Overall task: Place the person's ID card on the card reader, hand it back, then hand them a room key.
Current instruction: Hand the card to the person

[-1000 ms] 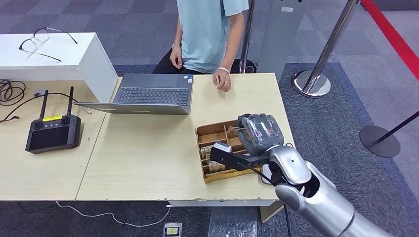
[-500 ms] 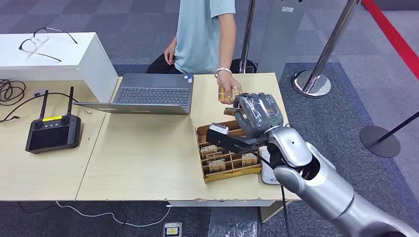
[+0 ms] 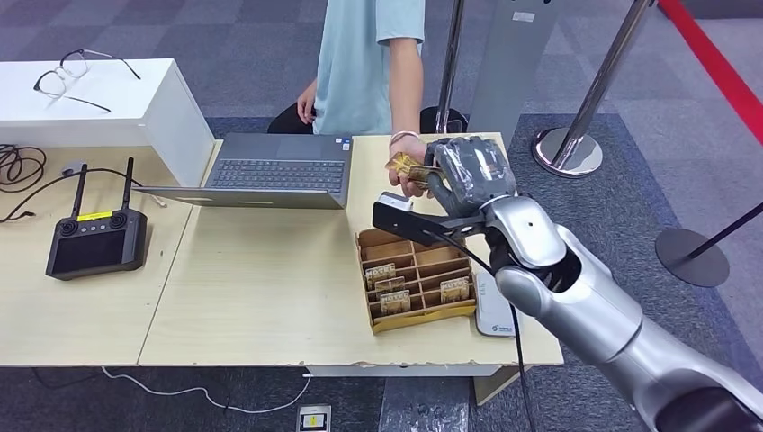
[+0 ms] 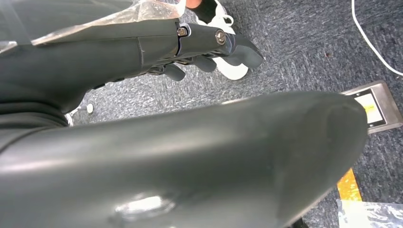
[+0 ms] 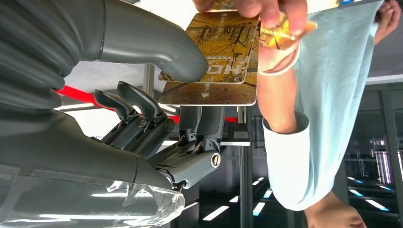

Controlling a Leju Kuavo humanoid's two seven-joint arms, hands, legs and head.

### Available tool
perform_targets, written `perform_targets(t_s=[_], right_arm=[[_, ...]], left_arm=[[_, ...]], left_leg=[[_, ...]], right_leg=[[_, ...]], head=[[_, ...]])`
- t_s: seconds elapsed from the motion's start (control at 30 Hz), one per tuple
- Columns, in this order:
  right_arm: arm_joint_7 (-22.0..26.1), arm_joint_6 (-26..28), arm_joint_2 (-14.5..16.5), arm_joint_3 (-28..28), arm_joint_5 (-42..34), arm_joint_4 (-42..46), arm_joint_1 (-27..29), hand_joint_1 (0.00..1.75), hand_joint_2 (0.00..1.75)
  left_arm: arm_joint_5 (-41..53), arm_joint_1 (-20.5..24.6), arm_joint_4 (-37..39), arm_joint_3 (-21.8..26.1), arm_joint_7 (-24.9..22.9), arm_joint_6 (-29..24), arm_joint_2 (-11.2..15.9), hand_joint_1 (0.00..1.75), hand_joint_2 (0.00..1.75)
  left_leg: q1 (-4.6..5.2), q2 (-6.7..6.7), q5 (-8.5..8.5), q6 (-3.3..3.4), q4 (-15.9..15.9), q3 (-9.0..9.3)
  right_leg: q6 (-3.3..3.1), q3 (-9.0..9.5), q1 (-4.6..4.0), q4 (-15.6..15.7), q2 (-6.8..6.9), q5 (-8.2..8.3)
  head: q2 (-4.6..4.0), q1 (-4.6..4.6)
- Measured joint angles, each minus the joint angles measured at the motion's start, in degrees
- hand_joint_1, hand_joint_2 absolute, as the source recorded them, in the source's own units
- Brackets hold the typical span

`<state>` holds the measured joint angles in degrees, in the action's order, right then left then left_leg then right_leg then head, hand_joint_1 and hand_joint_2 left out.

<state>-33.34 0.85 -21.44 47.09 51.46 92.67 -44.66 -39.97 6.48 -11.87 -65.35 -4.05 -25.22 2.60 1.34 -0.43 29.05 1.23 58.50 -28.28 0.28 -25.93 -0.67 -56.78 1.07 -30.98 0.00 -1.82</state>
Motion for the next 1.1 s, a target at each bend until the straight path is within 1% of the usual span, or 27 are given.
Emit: perform_targets(t_s=[0.2, 0.37, 0.4, 0.5, 0.53, 0.57, 0.83, 0.93, 1.1], right_arm=[[0.56, 0.03, 0.89, 0.94, -0.43, -2.83, -1.55, 1.75, 1.75], [0.62, 0.16, 1.44, 1.52, -0.45, -4.82, -1.80, 1.73, 1.75], [0.62, 0.22, 1.50, 1.65, -0.46, -5.18, -1.80, 1.51, 1.75], [0.62, 0.57, 1.61, 2.12, -0.45, -6.09, -1.79, 0.24, 1.75], [0.62, 0.75, 1.62, 2.28, -0.40, -6.32, -1.78, 0.03, 1.75], [0.62, 0.96, 1.63, 2.39, -0.28, -6.49, -1.76, 0.00, 1.75], [-0.53, 2.43, 1.27, 2.59, 2.47, -6.62, -0.89, 0.00, 1.75], [-1.21, 2.45, 0.86, 2.53, 3.53, -5.94, 0.31, 0.00, 1.75], [-2.71, 2.16, -0.30, 2.33, 8.18, -3.99, 3.14, 0.00, 1.75]], left_arm=[[0.20, 0.03, 0.00, -0.05, -0.03, 0.10, 0.00, 0.00, 0.00], [0.15, 0.03, 0.00, -0.07, -0.15, 0.34, 0.00, 0.00, 0.00], [0.16, 0.03, 0.00, -0.07, -0.21, 0.46, 0.00, 0.00, 0.00], [0.30, 0.02, 0.00, -0.08, -0.52, 0.70, 0.00, 0.00, 0.00], [0.37, 0.02, 0.00, -0.09, -0.62, 0.74, 0.01, 0.00, 0.00], [0.42, 0.02, 0.00, -0.10, -0.71, 0.75, 0.01, 0.00, 0.00], [0.43, 0.00, 0.00, -0.11, -0.69, 0.70, 0.02, 0.00, 0.00], [0.37, -0.02, 0.00, -0.11, -0.74, 0.75, 0.02, 0.00, 0.00], [0.35, -0.08, 0.00, -0.11, -1.05, 1.07, 0.02, 0.00, 0.00]], left_leg=[[0.00, 0.00, 0.00, 0.00, 0.00, 0.00], [0.00, -0.01, 0.00, 0.00, 0.00, 0.00], [0.00, -0.01, 0.00, 0.00, 0.00, 0.00], [0.00, -0.01, 0.00, 0.00, 0.00, 0.00], [0.00, 0.00, 0.00, 0.00, 0.00, 0.00], [0.00, 0.00, 0.00, 0.00, 0.00, 0.00], [-0.01, 0.00, 0.00, 0.00, 0.01, 0.01], [-0.01, 0.00, 0.00, 0.00, 0.01, 0.01], [-0.01, 0.00, 0.00, 0.00, 0.01, 0.01]], right_leg=[[0.00, 0.00, 0.00, 0.00, 0.00, 0.00], [0.00, 0.00, 0.00, 0.00, 0.00, 0.00], [0.00, 0.00, 0.00, 0.00, 0.00, 0.00], [0.00, -0.01, 0.00, 0.00, 0.00, 0.00], [0.00, -0.01, 0.00, 0.00, 0.00, 0.00], [0.00, -0.01, 0.00, 0.00, 0.00, 0.00], [0.00, -0.03, 0.01, 0.00, 0.00, 0.00], [0.00, -0.04, 0.00, 0.01, 0.00, 0.00], [0.00, -0.04, 0.01, 0.01, 0.00, 0.00]], head=[[0.00, 0.00], [0.00, 0.01], [0.00, 0.00], [0.00, 0.00], [0.00, 0.01], [0.00, 0.01], [0.00, -0.01], [0.00, -0.01], [0.00, 0.00]])
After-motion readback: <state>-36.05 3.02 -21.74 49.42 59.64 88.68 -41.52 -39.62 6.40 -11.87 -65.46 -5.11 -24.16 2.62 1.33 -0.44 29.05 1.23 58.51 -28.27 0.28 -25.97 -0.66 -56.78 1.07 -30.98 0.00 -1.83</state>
